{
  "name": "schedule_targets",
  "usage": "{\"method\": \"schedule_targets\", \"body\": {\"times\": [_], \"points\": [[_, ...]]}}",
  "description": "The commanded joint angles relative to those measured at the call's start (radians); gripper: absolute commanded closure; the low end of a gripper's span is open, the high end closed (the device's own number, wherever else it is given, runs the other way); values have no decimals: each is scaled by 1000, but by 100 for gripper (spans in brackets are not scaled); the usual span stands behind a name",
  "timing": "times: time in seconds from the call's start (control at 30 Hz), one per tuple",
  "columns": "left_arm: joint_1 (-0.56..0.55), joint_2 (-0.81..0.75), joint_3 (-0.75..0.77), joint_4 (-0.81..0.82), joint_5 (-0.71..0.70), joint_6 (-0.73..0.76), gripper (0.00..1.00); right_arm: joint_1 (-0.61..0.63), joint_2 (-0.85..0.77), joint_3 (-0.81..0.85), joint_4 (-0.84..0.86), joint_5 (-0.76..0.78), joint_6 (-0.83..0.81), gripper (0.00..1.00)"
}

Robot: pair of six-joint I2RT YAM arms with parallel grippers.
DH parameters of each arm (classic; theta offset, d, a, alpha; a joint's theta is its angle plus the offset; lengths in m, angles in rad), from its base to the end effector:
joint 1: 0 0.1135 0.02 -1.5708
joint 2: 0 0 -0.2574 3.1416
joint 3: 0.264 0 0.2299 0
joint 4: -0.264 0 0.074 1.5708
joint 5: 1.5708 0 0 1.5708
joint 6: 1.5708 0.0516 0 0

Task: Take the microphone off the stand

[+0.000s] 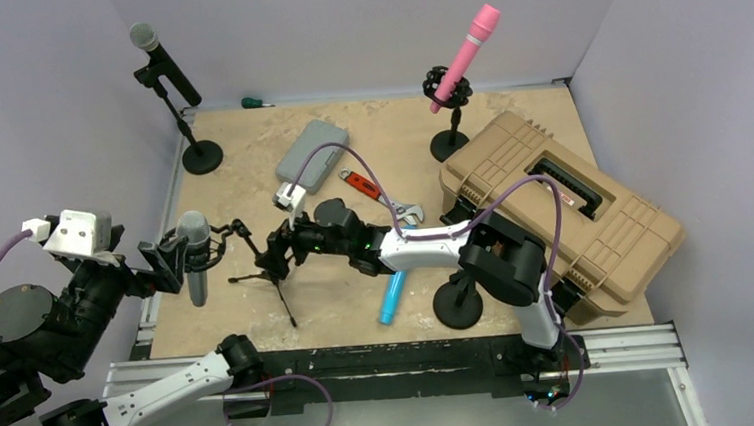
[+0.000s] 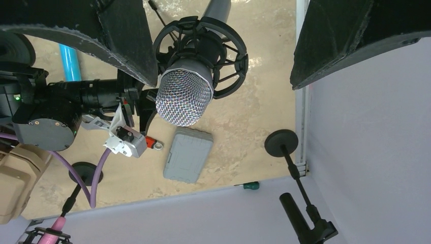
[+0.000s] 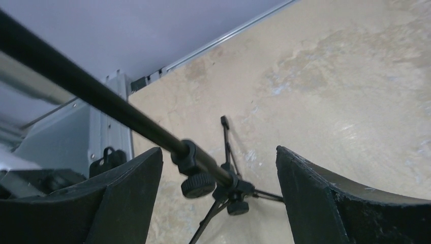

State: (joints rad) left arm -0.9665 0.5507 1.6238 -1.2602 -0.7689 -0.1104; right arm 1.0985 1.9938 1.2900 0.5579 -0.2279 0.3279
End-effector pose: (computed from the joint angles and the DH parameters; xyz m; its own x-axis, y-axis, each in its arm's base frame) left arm 0.0085 0.0508 0.4512 -0.1274 0.0452 -0.9908 0.1903 0.9815 0.0203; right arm 0.1974 0.4119 0.2323 -0.3747 -0.0439 -0.9261 -0.8963 0.2728 0.3497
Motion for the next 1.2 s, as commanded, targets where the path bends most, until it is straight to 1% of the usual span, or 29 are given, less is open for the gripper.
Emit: {"method": "schedule_targets", "body": {"times": [0.0,0.13,0.27,0.4,0.6,0.8,0.87,1.03,1.17], "points": [[1,16,-3,8,16,-28,0,39,24,84,23,181,-41,19],[2,17,-3,5,24,-39,0,45,28,87,8,297,-56,19],[2,19,-20,5,23,-69,0,44,25,78,-25,330,-126,20],[2,37,-52,30,54,-93,0,37,13,55,-21,361,-154,23],[2,53,-72,52,56,-123,0,27,-1,34,-17,349,-197,26],[0,56,-81,91,56,-118,0,-5,-14,18,-15,289,-199,28],[1,86,-63,77,24,-123,0,-14,-15,14,-11,267,-193,28],[1,212,8,-1,-33,-133,4,-17,-12,16,-8,235,-185,28],[1,261,-8,-21,-74,-144,10,-17,-14,13,-3,231,-178,28]]}}
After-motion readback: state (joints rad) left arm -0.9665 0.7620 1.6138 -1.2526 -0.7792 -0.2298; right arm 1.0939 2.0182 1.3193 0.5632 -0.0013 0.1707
